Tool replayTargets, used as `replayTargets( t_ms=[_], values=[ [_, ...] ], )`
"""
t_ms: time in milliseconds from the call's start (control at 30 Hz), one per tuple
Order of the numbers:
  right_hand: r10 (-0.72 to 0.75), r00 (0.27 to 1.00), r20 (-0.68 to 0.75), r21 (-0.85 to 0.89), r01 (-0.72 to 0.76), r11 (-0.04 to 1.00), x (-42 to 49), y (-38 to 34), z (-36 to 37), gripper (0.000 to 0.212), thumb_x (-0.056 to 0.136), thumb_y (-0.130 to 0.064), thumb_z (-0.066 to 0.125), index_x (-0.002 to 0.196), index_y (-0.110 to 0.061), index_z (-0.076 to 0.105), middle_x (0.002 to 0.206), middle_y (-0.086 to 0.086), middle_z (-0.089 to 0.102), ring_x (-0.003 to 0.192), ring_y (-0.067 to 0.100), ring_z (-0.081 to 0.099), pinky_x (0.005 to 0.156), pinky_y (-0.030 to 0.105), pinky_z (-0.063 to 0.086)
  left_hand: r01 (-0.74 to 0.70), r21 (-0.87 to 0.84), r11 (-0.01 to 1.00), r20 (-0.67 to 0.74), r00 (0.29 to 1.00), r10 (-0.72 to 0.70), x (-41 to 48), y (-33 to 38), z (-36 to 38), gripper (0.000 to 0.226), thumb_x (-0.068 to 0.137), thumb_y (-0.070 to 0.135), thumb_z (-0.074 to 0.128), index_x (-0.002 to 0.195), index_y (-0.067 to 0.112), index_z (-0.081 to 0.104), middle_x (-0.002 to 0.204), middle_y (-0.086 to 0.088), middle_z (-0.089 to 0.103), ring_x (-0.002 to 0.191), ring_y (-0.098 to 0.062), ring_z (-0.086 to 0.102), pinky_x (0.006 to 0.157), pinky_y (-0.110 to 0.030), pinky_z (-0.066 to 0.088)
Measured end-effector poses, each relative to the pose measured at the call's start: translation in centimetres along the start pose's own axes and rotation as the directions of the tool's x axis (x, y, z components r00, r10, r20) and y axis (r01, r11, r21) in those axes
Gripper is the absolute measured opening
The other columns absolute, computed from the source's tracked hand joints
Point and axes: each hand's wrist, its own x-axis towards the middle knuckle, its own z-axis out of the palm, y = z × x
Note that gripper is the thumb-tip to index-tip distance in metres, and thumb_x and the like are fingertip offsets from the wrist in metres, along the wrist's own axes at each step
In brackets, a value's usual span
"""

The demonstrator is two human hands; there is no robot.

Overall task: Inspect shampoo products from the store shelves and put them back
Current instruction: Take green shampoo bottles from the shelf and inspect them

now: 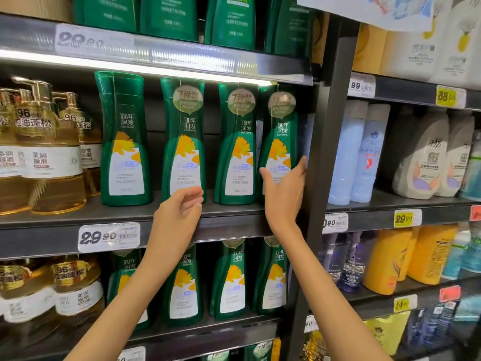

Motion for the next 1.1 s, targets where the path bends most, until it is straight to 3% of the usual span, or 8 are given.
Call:
replayTargets(
  t_ms=[133,267,367,500,667,933,1033,1100],
  values=[
    [-0.029,0.999,-0.031,-0.074,0.027,0.997,-0.5,-0.2,-0.1,0.089,0.088,-0.041,0.062,0.149,-0.002,0.01,0.155,0.016,0.021,0.143,0.027,0.022,0.114,0.04,0.027,-0.015,-0.002,1.0,0.022,1.0,0.015,-0.2,-0.1,0.0,0.033,0.091,-0.001,0.048,0.121,0.012,0.057,0.112,0.003,0.062,0.099,0.006,0.056,0.078,0.005,0.038],
    [-0.055,0.998,0.031,-0.136,0.058,0.989,-1.2,-0.1,-0.6,0.071,0.096,-0.02,0.049,0.149,-0.001,0.007,0.151,0.02,0.027,0.137,0.03,0.031,0.107,0.032,0.03,-0.028,-0.02,0.999,0.04,0.999,0.029,-0.2,-0.2,-0.2,0.034,0.091,-0.003,0.047,0.12,0.011,0.057,0.112,0.002,0.062,0.098,0.01,0.054,0.08,0.004,0.038],
    [-0.113,0.993,0.041,-0.314,0.12,0.942,-1.7,-0.4,-0.7,0.071,0.098,-0.024,0.047,0.149,-0.001,0.002,0.139,0.018,0.039,0.121,0.03,0.048,0.088,0.033,0.044,-0.034,-0.029,0.999,0.041,0.999,0.035,-0.3,-0.2,-0.2,0.034,0.091,-0.002,0.047,0.121,0.012,0.056,0.113,0.002,0.061,0.098,0.009,0.054,0.08,0.005,0.038],
    [-0.161,0.986,0.053,-0.473,0.167,0.865,-2.3,-0.9,-1.1,0.066,0.099,-0.034,0.045,0.147,-0.002,0.013,0.134,0.012,0.041,0.104,0.028,0.058,0.067,0.03,0.034,-0.047,-0.071,0.996,0.038,0.998,0.05,-0.7,-0.1,-0.3,0.032,0.091,-0.002,0.046,0.118,0.012,0.057,0.113,0.001,0.062,0.101,0.005,0.056,0.079,0.005,0.037],
    [-0.203,0.979,0.006,-0.349,0.192,0.917,-3.3,-1.2,-1.6,0.052,0.099,-0.033,0.042,0.139,-0.004,0.027,0.129,0.011,0.041,0.09,0.031,0.06,0.064,0.03,0.031,-0.08,-0.138,0.987,0.044,0.995,0.086,-2.0,0.1,-1.3,0.032,0.093,-0.001,0.044,0.111,0.022,0.058,0.111,0.011,0.063,0.104,0.006,0.058,0.085,0.0,0.04],
    [-0.129,0.99,-0.055,-0.192,0.116,0.975,-5.2,-3.3,-4.3,0.05,0.098,-0.036,0.044,0.138,-0.008,0.035,0.127,0.006,0.047,0.1,0.027,0.058,0.072,0.033,0.037,-0.032,-0.164,0.986,0.09,0.995,0.047,-4.6,0.8,-2.2,0.03,0.093,0.001,0.046,0.111,0.019,0.061,0.109,0.016,0.064,0.104,0.008,0.058,0.083,0.0,0.039],
    [-0.03,0.999,0.012,0.074,0.029,0.997,-8.1,-2.7,-7.1,0.03,0.096,-0.035,0.049,0.121,-0.019,0.049,0.117,-0.001,0.056,0.099,0.017,0.058,0.084,0.039,0.048,0.029,-0.216,0.976,0.16,0.987,0.006,-7.4,1.0,-1.8,0.026,0.094,0.012,0.048,0.112,0.025,0.063,0.107,0.02,0.065,0.103,0.012,0.057,0.085,-0.001,0.04],
    [0.057,0.993,0.105,0.315,-0.088,0.945,-11.5,-1.9,-9.0,0.014,0.094,-0.032,0.055,0.109,-0.031,0.052,0.107,-0.009,0.061,0.095,0.007,0.06,0.084,0.033,0.052,0.149,-0.288,0.946,0.283,0.957,-0.065,-9.6,1.5,-0.9,0.023,0.092,0.033,0.045,0.109,0.035,0.06,0.109,0.023,0.065,0.107,0.009,0.057,0.091,-0.01,0.042]
  ],
)
